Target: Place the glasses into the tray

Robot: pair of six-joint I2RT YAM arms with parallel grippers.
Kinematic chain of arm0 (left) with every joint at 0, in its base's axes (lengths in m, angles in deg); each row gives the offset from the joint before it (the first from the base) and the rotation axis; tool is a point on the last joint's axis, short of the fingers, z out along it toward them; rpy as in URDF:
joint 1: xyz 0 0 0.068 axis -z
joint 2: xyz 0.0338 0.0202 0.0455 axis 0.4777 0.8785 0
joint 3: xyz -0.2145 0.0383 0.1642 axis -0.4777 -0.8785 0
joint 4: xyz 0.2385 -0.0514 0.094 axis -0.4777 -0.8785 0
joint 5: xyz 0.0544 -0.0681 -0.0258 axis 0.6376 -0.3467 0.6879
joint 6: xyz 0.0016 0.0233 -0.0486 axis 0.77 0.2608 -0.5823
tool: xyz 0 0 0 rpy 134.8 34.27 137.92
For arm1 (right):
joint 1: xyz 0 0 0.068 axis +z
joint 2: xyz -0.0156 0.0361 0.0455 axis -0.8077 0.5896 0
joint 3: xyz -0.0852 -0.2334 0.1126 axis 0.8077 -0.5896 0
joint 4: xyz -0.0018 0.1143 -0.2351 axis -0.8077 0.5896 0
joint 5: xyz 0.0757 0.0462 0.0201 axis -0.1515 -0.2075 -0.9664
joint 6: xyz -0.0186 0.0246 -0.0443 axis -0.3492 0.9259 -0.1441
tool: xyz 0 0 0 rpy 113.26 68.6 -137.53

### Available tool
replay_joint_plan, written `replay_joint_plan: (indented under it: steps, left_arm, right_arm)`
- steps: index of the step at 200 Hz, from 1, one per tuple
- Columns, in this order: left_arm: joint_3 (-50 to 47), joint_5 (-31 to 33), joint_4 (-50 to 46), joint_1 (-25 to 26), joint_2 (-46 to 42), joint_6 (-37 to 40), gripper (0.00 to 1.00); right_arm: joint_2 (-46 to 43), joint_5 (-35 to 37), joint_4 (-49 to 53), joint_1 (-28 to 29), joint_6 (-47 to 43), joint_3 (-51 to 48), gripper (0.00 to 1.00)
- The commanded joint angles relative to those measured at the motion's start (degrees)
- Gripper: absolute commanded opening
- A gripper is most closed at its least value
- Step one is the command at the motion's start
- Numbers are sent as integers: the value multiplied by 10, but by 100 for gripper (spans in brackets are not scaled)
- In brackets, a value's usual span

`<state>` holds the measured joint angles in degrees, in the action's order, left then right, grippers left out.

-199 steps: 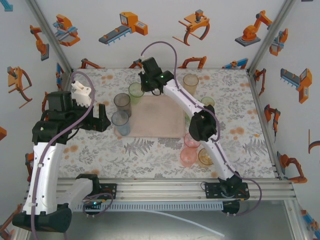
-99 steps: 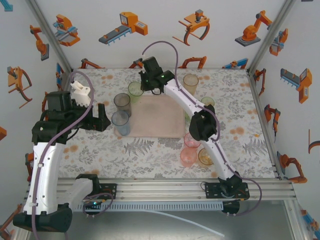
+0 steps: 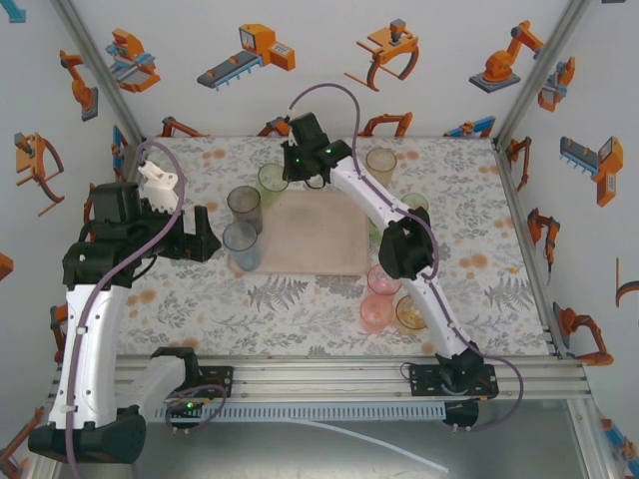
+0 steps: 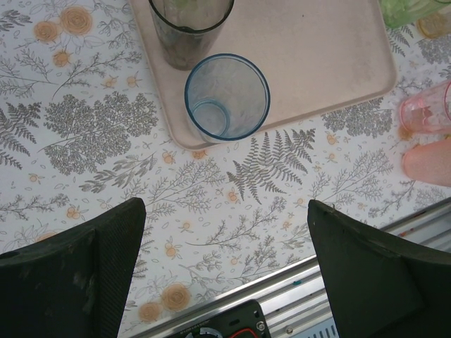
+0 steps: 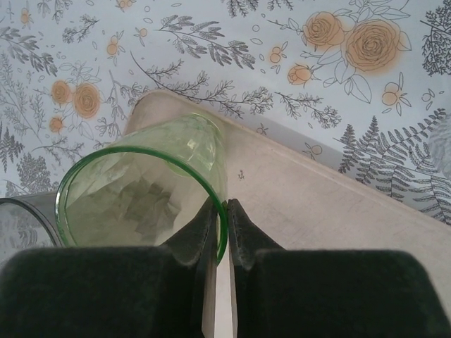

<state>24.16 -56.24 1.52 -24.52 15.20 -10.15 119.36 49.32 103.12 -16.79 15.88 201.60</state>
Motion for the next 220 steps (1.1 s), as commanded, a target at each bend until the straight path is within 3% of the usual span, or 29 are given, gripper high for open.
replay_joint_plan:
  steps: [1,90,191,220]
  left_arm:
    - [-5,-17,13,-5,-1,-10,88]
    - [-3,-22,12,-12,-3,-12,88]
    - [3,-32,12,-19,1,-18,88]
    - [5,-36,13,-21,3,-19,88]
  right_arm:
    - [13,-11,-10,-1,10,28,16]
    - [18,-17,-14,0,16,46,26]
    - [32,-29,-18,-1,27,70,28]
    - [33,-31,-23,-1,28,73,35]
